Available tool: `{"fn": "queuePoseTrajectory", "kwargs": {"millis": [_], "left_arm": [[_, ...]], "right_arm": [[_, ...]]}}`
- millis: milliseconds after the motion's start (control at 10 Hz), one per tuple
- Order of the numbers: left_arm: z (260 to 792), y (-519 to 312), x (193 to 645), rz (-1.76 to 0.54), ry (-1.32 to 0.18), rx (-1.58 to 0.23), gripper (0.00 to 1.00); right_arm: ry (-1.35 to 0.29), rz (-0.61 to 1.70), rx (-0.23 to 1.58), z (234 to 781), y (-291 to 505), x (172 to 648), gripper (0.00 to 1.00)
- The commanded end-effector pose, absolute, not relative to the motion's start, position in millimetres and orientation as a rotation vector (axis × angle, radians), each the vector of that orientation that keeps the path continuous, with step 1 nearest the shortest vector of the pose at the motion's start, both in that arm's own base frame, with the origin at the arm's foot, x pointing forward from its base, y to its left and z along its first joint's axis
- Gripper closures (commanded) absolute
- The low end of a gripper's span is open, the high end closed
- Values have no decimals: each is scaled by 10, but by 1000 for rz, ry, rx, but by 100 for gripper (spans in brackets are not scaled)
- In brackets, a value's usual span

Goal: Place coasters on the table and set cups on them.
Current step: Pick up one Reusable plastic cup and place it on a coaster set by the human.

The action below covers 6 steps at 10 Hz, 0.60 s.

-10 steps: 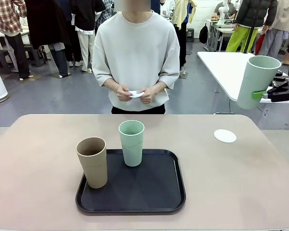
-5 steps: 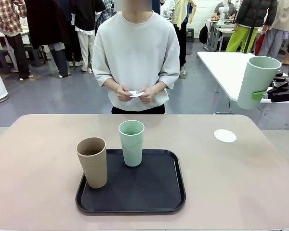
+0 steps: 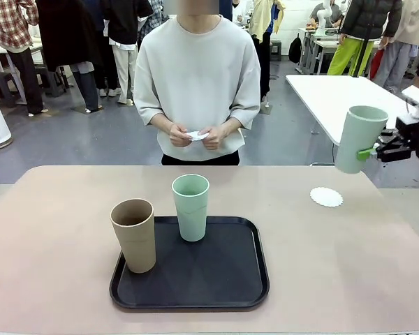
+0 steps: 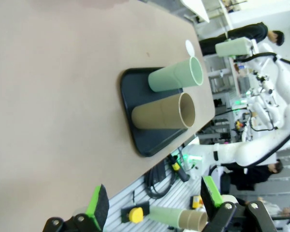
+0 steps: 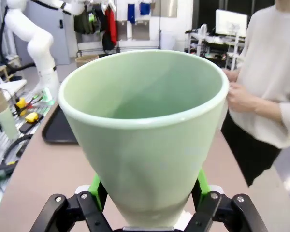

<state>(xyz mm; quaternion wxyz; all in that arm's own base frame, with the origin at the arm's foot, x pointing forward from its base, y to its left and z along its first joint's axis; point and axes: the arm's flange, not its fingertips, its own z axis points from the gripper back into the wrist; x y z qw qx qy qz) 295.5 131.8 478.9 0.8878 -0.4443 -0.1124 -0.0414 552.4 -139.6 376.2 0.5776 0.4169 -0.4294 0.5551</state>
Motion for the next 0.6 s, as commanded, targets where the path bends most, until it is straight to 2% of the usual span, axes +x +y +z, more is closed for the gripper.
{"fn": "queuePoseTrajectory", "kwargs": {"millis": [0,500], "left_arm": [[4792,1320,2955,-89,-244,-930,0],[4792,1320,2955,-89,-244,-930,0]], "right_arm": [[-961,1358,985,3638,-1556,5699,18],[-948,1383,1012,3140,-1501,5803,18]]}}
